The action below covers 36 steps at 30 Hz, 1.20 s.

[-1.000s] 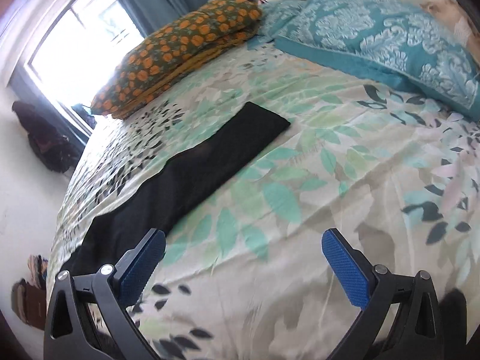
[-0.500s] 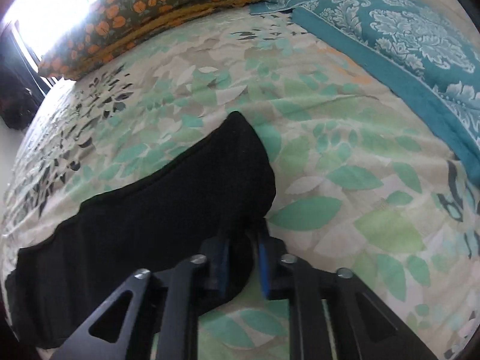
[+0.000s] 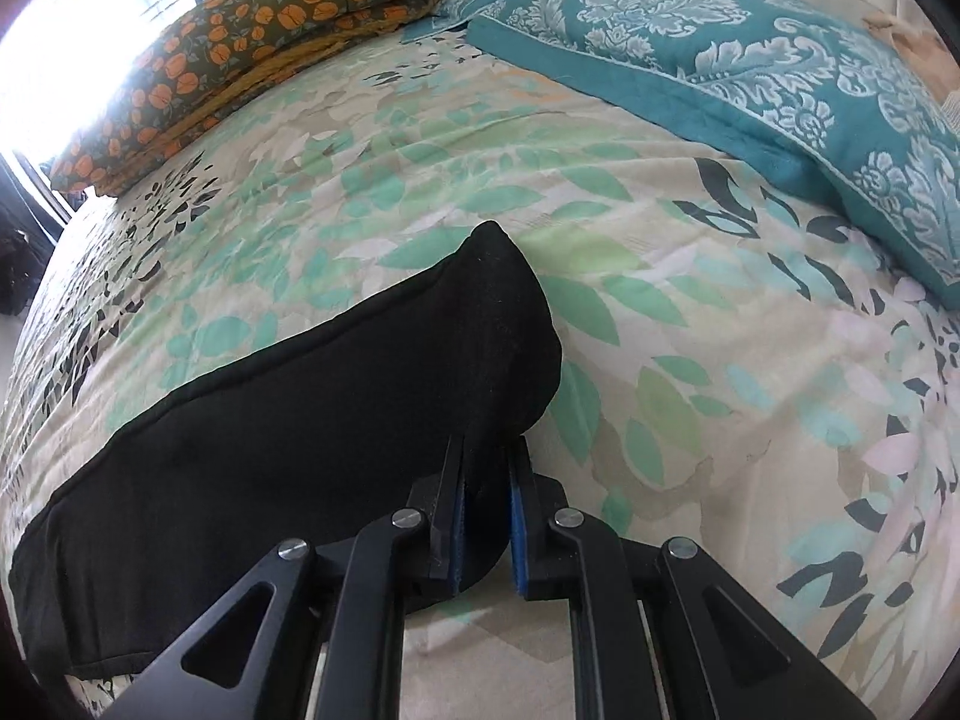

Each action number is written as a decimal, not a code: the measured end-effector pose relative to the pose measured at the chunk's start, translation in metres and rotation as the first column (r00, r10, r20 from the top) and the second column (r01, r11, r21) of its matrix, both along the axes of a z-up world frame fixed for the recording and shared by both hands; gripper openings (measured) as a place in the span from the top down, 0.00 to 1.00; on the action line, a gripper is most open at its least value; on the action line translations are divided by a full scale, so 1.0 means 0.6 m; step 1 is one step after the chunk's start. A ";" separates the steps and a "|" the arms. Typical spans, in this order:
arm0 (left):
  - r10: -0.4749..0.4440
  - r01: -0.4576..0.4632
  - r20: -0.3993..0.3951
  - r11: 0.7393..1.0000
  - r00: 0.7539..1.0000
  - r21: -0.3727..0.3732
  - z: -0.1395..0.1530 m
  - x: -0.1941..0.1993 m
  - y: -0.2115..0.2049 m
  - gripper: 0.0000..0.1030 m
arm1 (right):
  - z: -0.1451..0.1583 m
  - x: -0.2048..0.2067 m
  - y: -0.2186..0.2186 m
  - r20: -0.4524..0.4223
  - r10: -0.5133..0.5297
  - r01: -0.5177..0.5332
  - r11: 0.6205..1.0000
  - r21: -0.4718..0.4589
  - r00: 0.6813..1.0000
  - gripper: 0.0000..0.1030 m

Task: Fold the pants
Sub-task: 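Drag the hem with the right gripper to lay the leg along the other leg, then release, then move both open grippers over the edge of the black pants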

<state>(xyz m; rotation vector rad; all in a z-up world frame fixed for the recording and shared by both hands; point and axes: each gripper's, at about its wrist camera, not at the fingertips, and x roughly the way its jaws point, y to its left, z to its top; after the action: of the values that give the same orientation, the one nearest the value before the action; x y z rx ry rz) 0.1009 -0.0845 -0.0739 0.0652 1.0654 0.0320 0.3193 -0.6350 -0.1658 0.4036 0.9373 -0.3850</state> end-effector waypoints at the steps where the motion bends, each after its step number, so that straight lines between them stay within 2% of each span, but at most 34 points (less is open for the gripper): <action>1: 0.004 -0.004 0.004 1.000 1.000 -0.002 0.003 0.000 0.001 0.02 | 0.004 0.000 0.004 0.001 0.001 -0.001 1.000 -0.011 1.000 0.85; 3: 0.013 -0.013 0.008 1.000 1.000 -0.014 0.010 0.000 0.005 0.02 | 0.012 -0.002 0.005 0.000 -0.003 0.003 1.000 -0.015 1.000 0.67; 4: 0.017 -0.016 0.011 1.000 1.000 -0.021 0.013 0.000 0.008 0.02 | 0.018 -0.006 0.004 -0.003 -0.012 0.012 1.000 -0.024 1.000 0.34; 5: 0.019 -0.019 0.017 1.000 1.000 -0.024 0.016 0.000 0.010 0.02 | 0.027 -0.014 0.003 0.003 -0.024 0.024 0.999 -0.038 1.000 0.13; 6: 0.020 -0.019 0.022 1.000 1.000 -0.024 0.018 0.000 0.013 0.02 | 0.039 -0.026 0.003 0.022 -0.039 0.040 0.998 -0.055 0.999 0.11; 9: 0.024 -0.023 0.026 0.999 0.999 -0.024 0.016 0.001 0.021 0.02 | 0.073 -0.069 0.011 0.045 -0.088 0.092 0.990 -0.102 0.995 0.11; 13: 0.045 -0.045 0.000 0.998 0.999 -0.045 0.003 0.004 0.037 0.02 | 0.113 -0.157 0.057 0.128 -0.081 0.089 0.994 -0.063 0.989 0.09; 17: 0.053 -0.053 0.005 0.997 0.999 -0.055 0.005 -0.001 0.050 0.02 | 0.132 -0.247 0.162 0.188 -0.004 0.008 1.000 -0.020 0.982 0.06; 21: 0.065 -0.063 0.037 0.997 0.997 -0.051 0.016 -0.008 0.065 0.02 | 0.127 -0.329 0.290 0.231 0.093 -0.100 0.995 0.023 0.969 0.06; 24: 0.081 -0.079 0.046 0.996 0.996 -0.042 0.019 -0.006 0.078 0.02 | 0.118 -0.378 0.372 0.273 0.145 -0.153 0.988 0.010 0.951 0.05; 26: 0.089 -0.088 0.050 0.995 0.995 -0.037 0.019 -0.004 0.084 0.02 | 0.112 -0.392 0.418 0.302 0.218 -0.217 0.975 -0.038 0.928 0.05; 28: 0.092 -0.091 0.058 0.996 0.994 -0.023 0.018 -0.004 0.089 0.02 | 0.108 -0.391 0.461 0.299 0.326 -0.300 0.945 -0.131 0.897 0.05; 31: 0.093 -0.093 0.068 0.996 0.993 0.004 0.014 -0.002 0.096 0.02 | 0.105 -0.385 0.499 0.300 0.407 -0.351 0.909 -0.226 0.862 0.05; 33: 0.091 -0.093 0.070 0.995 0.993 0.020 0.009 0.004 0.104 0.02 | 0.103 -0.378 0.508 0.308 0.422 -0.361 0.902 -0.237 0.853 0.05; 36: 0.081 -0.085 0.076 0.995 0.994 0.054 0.003 0.030 0.118 0.02 | 0.096 -0.364 0.509 0.297 0.419 -0.358 0.902 -0.240 0.858 0.05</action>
<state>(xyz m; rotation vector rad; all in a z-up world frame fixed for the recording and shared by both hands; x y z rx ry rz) 0.1189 -0.0134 -0.0719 0.0704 0.9930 0.1391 0.1010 -0.3294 -0.1084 0.1021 0.6143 -0.0177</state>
